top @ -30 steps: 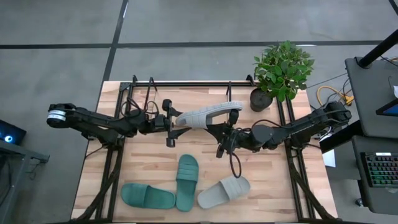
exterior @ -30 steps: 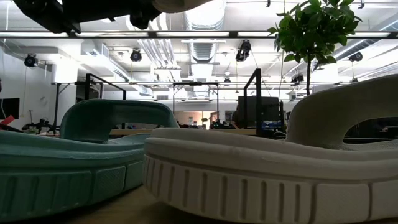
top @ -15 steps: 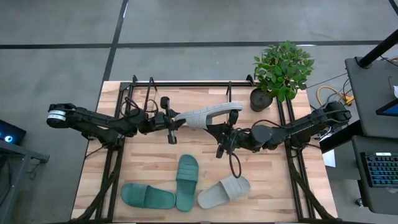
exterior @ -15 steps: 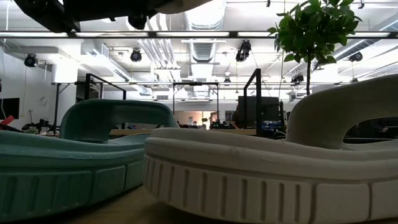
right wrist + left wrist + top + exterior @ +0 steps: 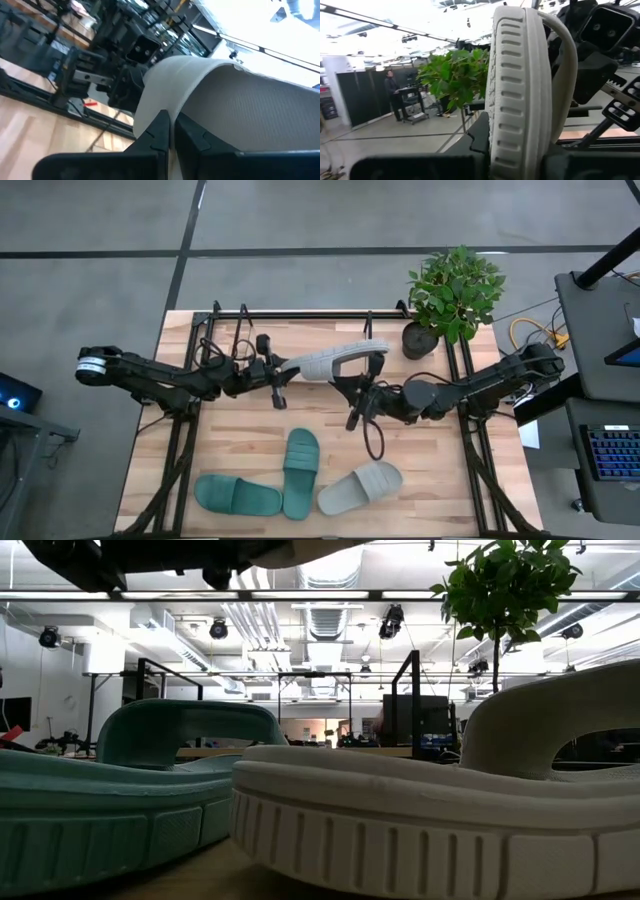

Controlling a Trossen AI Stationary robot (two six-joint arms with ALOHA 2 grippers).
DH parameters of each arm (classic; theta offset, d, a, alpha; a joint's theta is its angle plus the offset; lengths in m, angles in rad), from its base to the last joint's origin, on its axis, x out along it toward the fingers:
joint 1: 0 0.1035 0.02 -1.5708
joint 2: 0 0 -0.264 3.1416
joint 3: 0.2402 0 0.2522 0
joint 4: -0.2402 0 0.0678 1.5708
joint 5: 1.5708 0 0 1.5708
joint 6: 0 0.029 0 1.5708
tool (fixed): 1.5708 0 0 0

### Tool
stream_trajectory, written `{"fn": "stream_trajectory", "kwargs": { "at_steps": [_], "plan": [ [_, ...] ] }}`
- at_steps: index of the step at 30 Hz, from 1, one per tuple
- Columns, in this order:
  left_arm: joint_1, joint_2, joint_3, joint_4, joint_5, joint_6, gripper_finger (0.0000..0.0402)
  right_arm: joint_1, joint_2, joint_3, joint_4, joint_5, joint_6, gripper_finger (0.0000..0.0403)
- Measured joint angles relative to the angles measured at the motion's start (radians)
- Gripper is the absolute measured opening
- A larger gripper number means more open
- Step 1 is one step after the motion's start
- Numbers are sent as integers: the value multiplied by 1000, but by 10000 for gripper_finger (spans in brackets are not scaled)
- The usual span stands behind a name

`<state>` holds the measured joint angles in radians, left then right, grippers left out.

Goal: Pick and place slides into the shelf
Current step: Put the right grey slide on the shelf

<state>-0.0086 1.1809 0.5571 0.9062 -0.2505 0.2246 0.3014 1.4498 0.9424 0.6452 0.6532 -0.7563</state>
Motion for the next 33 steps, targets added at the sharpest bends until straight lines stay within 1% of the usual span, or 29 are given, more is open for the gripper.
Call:
{"fn": "stream_trajectory", "kwargs": {
  "at_steps": [5, 9, 13, 16, 18, 21, 24, 29, 33],
  "plan": [
    [1, -9, -2, -8, -37, 3, 17, 16, -5, 1, -6, 63, -34, 45],
    [0, -42, -2, -24, -90, 48, 16, 51, -18, 1, -10, 153, -98, 68],
    [0, -82, -2, -36, -135, 65, 16, 98, -59, 1, -8, 232, -119, 84],
    [0, -109, -2, -18, -136, 57, 16, 137, -93, 1, -11, 291, -114, 91],
    [0, -128, -1, -10, -136, 4, 16, 163, -114, 1, -12, 339, -111, 93],
    [0, -153, -1, 6, -134, -125, 15, 202, -132, 1, -11, 416, -104, 91],
    [0, -176, -1, 9, -141, -240, 15, 235, -135, 1, -35, 467, -76, 86],
    [1, -202, -1, 3, -152, -367, 15, 265, -134, -1, -142, 484, -25, 79],
    [1, -205, -1, 3, -140, -466, 14, 268, -133, -2, -194, 474, -41, 78]
  ]
}}
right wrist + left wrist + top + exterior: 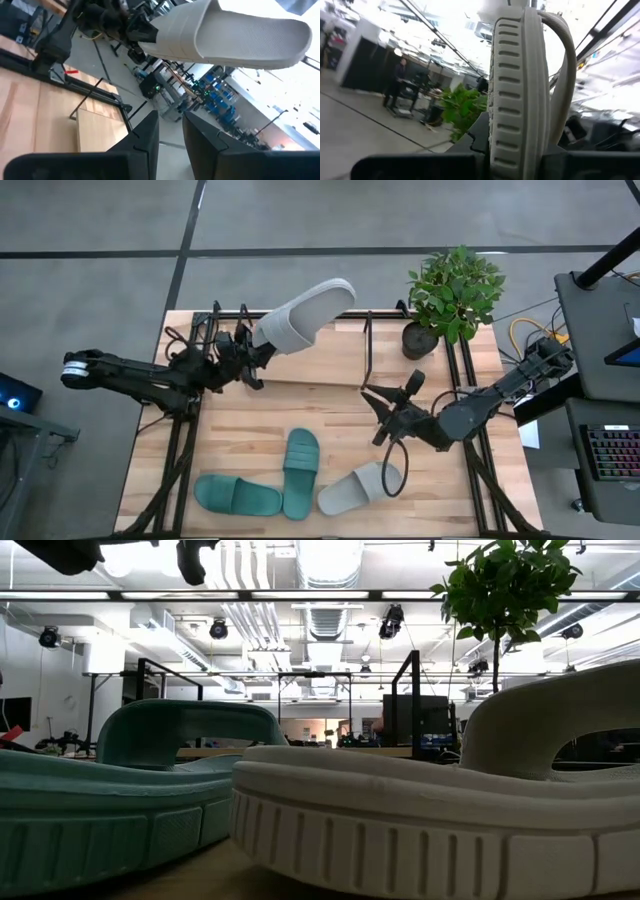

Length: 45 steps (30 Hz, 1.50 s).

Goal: Pick and place slides into the shelf
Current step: Put the right grey slide on the shelf

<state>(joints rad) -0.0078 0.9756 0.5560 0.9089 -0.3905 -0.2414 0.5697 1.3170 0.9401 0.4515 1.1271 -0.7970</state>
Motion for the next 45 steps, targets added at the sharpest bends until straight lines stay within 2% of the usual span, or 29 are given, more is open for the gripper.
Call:
{"fn": "stream_trajectory", "kwargs": {
  "at_steps": [6, 17, 25, 31, 35, 38, 45],
  "plan": [
    [0, 3, 0, 0, 67, -151, 14, 0, 0, 0, -2, -7, -216, 102],
    [-1, 3, 0, -59, 85, -259, 13, -14, 0, 0, -1, -55, -853, 162],
    [-1, 4, 0, -120, 133, -353, 12, -105, 0, 0, 8, -69, -1296, 186],
    [-1, 4, 0, -161, 151, -386, 12, -168, 0, 0, 117, -80, -1422, 187],
    [-1, 6, 0, -176, 152, -409, 12, -180, 0, 0, 192, -149, -1487, 187],
    [-2, 10, 0, -177, 153, -436, 17, -187, -1, 0, 193, -185, -1535, 187],
    [-2, 29, 0, -175, 197, -454, 12, -228, 0, 0, 192, -192, -1621, 187]
  ]
}}
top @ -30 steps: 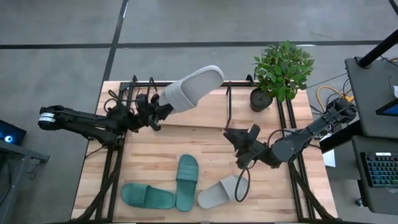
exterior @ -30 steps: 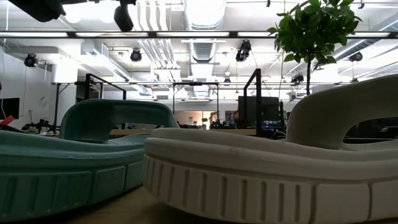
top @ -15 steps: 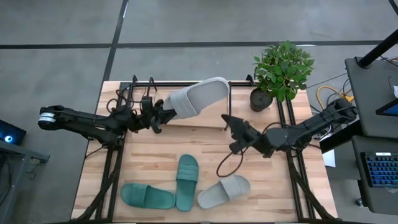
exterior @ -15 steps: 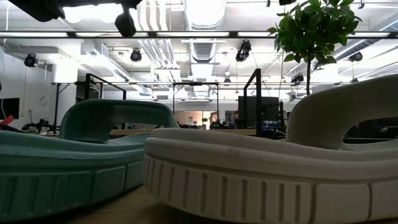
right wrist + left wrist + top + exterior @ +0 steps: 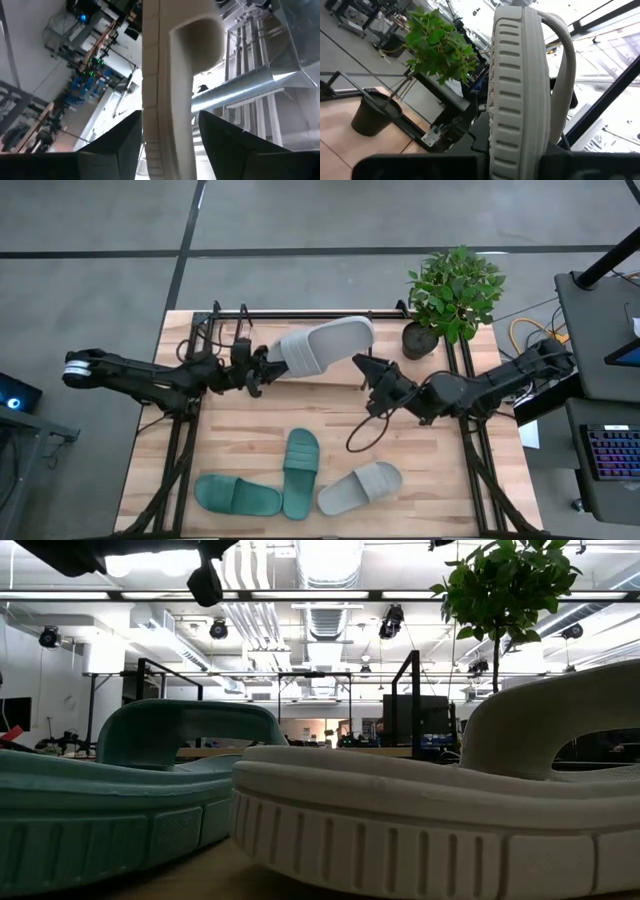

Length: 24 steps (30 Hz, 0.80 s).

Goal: Pick and place slides into the shelf
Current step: Put the right grey slide on the shelf

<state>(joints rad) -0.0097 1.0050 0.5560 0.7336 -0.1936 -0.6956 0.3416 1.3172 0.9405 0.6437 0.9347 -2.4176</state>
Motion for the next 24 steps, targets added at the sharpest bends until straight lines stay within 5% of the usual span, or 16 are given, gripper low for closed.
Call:
{"fn": "stream_trajectory", "kwargs": {
  "at_steps": [6, 19, 24],
  "plan": [
    [1, 12, 0, 38, 31, 3, 12, -64, 0, 9, 1, -7, -10, 187],
    [1, 14, 0, 43, 55, 22, 12, -113, 3, 21, -1, -228, 119, 187],
    [1, 14, 0, 45, 55, 26, 12, -116, 3, 21, 2, -226, 213, 154]
  ]
}}
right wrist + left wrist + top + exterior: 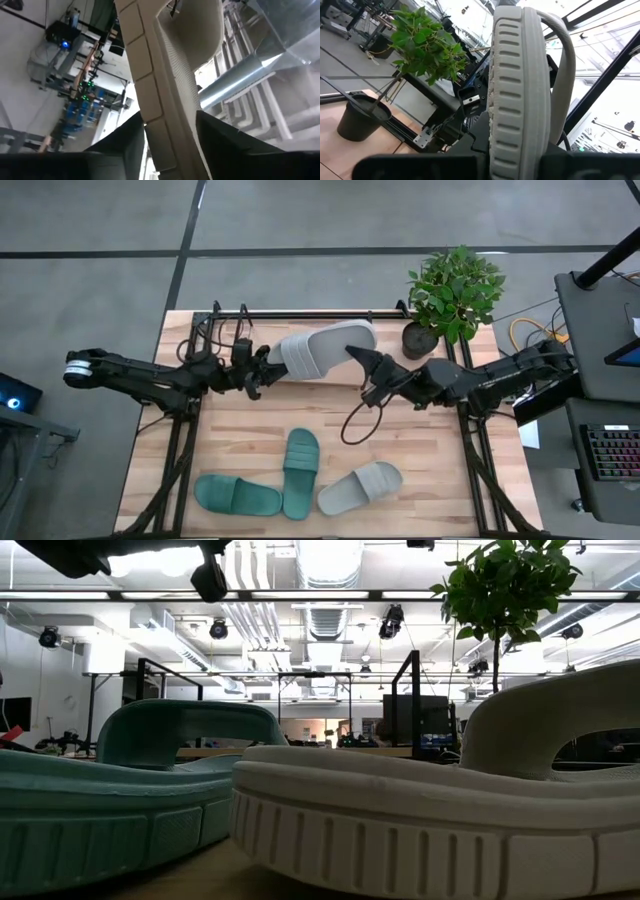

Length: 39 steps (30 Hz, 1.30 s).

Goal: Pick and place slides into the shelf
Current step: Put the right grey slide on the shelf

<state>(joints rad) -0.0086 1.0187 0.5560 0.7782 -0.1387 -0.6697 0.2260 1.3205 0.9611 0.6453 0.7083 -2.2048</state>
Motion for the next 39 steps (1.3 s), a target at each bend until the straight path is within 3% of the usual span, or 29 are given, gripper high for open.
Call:
{"fn": "stream_trajectory", "kwargs": {
  "at_steps": [8, 15, 23, 28, 33, 39],
  "plan": [
    [-1, 0, 1, 6, 6, 3, 12, 0, -2, 0, 12, 1, 12, 53],
    [-1, 0, 1, 4, 8, 40, 19, 0, -2, 0, 14, 19, 67, 53],
    [0, -17, 1, 75, 93, 312, 145, 0, -7, 13, 18, 25, 177, 50],
    [0, -98, 1, 69, 160, 439, 198, -14, -24, 14, 24, 30, 232, 50],
    [-1, -228, 1, 44, 261, 554, 211, -55, -43, 14, 2, 53, 316, 49],
    [-1, -397, 1, -80, 270, 704, 212, -103, -67, 13, -146, 15, 485, 49]
  ]
}}
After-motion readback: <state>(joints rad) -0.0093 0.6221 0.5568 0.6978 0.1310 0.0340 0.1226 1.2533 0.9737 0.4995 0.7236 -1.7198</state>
